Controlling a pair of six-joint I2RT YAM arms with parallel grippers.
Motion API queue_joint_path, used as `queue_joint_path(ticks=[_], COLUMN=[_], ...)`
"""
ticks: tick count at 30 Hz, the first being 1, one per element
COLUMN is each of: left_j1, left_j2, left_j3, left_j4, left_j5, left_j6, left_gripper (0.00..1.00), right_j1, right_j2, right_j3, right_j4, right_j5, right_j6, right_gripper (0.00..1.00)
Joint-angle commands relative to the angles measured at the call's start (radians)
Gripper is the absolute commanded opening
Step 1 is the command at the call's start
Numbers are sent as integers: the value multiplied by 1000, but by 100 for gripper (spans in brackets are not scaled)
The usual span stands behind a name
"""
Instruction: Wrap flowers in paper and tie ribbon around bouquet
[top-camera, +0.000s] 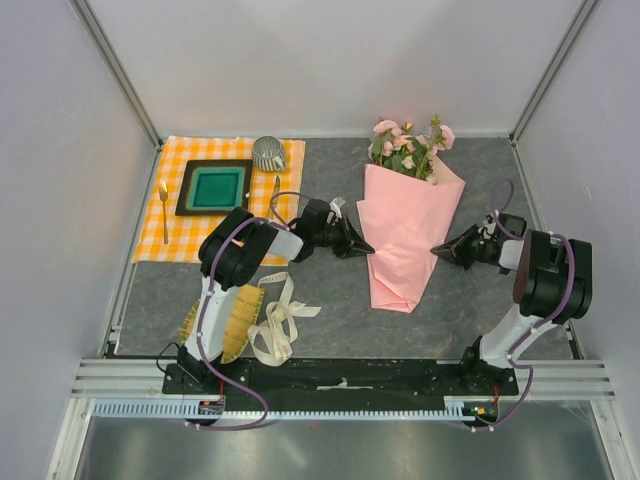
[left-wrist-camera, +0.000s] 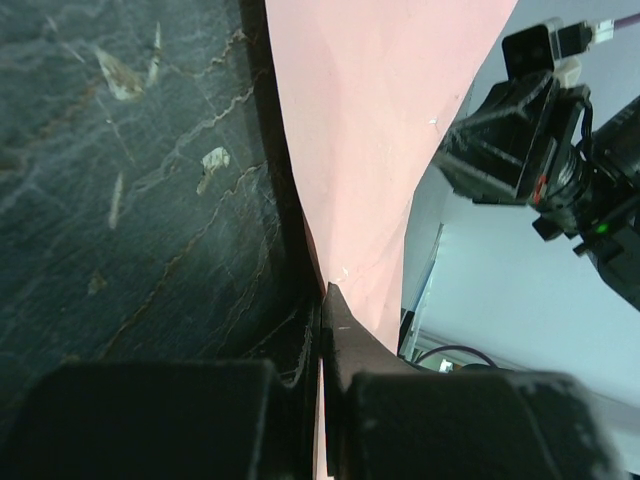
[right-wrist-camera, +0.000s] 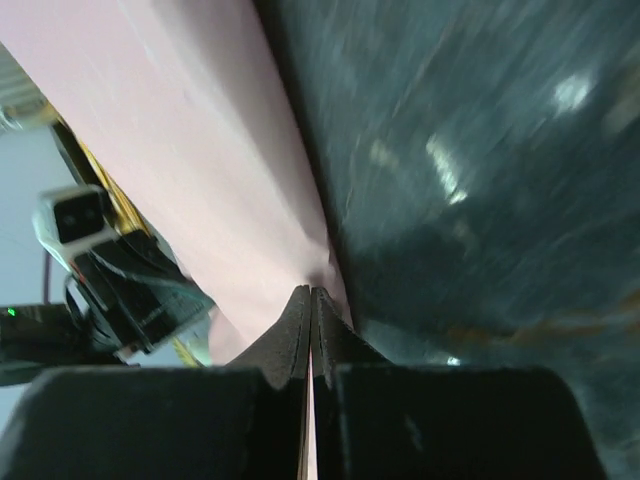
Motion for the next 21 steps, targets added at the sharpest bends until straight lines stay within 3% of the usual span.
queue_joint_path(ticks=[1, 21], left_j1=[5, 5], left_j2=[11, 22], left_j3=[-1, -10], left_j4=[-29, 5], left_j5=[25, 44], left_j6=[10, -24], left_gripper=[2, 2], right_j1=[-65, -78], right_j2=[90, 392], right_j3=[66, 512], right_j4=[42, -116], right_j5=[185, 285], right_j6=[6, 163], right_gripper=[0, 0])
